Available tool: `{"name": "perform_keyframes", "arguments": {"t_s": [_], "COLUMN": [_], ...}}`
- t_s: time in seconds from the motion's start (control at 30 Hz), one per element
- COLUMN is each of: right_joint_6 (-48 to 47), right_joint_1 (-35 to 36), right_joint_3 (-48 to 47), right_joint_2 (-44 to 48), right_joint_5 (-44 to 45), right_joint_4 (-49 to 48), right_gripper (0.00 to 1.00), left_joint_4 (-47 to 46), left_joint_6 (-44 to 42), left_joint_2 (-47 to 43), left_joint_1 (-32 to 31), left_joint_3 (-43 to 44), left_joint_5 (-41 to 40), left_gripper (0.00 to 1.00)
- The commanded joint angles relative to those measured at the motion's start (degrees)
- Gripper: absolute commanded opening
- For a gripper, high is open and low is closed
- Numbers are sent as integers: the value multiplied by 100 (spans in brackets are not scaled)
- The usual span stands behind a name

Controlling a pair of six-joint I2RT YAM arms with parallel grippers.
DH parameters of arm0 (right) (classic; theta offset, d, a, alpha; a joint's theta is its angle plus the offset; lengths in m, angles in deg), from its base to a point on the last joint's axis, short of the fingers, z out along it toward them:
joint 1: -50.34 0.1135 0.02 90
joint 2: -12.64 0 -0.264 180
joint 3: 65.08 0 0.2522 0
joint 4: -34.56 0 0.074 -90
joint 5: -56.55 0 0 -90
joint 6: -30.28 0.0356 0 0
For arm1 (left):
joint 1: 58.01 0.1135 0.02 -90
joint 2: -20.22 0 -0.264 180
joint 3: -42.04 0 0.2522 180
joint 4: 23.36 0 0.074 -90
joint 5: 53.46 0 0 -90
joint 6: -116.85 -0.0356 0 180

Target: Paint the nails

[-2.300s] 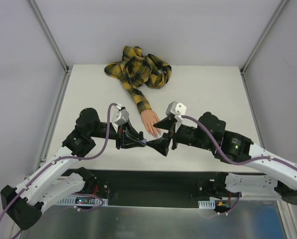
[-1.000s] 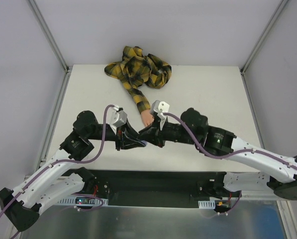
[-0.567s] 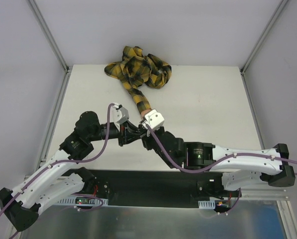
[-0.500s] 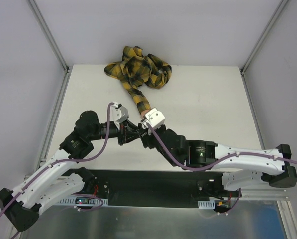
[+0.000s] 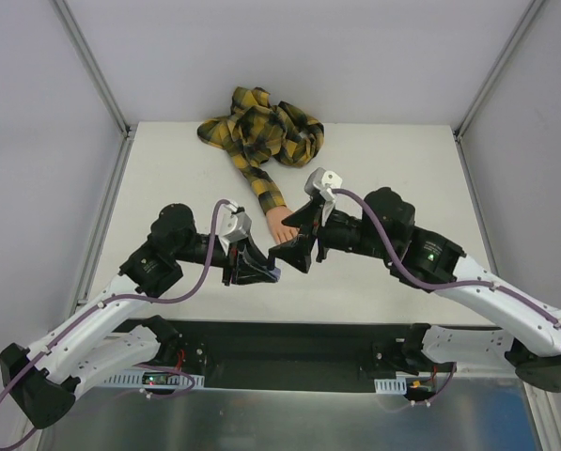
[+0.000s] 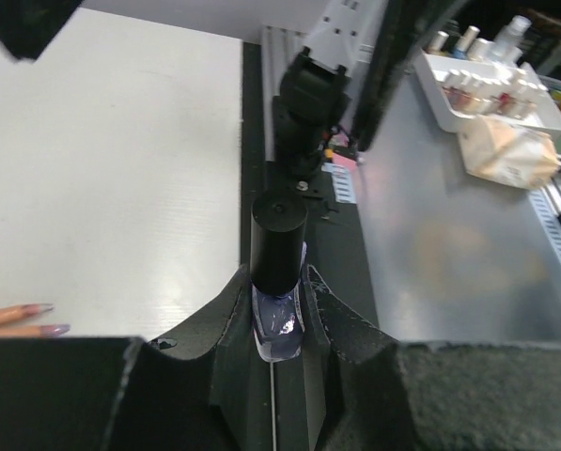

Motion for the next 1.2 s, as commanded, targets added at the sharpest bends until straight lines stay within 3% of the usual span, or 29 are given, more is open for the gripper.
{"name": "perform_keyframes", "arguments": {"t_s": [0.0, 0.13, 0.43, 0.63, 0.8, 0.9, 0.93, 0.97, 1.03, 1.07, 1.1, 1.17], "right_joint_6": [406, 477, 433, 477, 565, 618, 600, 565, 260, 179, 178, 424], "right_joint_1": [-403, -464, -500, -500, -508, -473, -456, -403, 358, 745, 1279, 1634], "right_joint_3": [-183, -174, 124, 335, 423, 450, 476, 642, 879, 1107, 1126, 987], "right_joint_2": [-169, -327, -424, -398, -354, -310, -275, -214, 155, 226, 139, -115], "right_joint_5": [-2261, -2571, -2993, -3081, -3108, -2985, -2889, -2218, -332, 1810, 2562, 4116], "right_joint_4": [-497, -638, -743, -814, -989, -1025, -1025, -1034, -1139, -1444, -1525, -1474], "right_gripper": [71, 61, 59, 52, 36, 13, 1, 1, 1, 1, 0, 0], "left_joint_4": [-361, -370, -432, -449, -449, -449, -449, -327, -90, 155, 218, 333], "left_joint_6": [114, 114, 141, 132, 132, 132, 123, 106, -140, -236, -377, -448], "left_joint_2": [4, -31, -119, -180, -180, -198, -242, -277, -382, -400, -426, -418], "left_joint_1": [-118, -127, -127, -118, -118, -127, -127, -118, -83, -74, -57, -39], "left_joint_3": [241, 232, 223, 197, 197, 180, 162, 136, 144, 188, 188, 232], "left_joint_5": [914, 958, 1038, 994, 915, 538, 328, -431, -1270, -1613, -2147, -2398], "left_gripper": [0, 0, 0, 0, 0, 0, 0, 0, 0, 0, 0, 0]}}
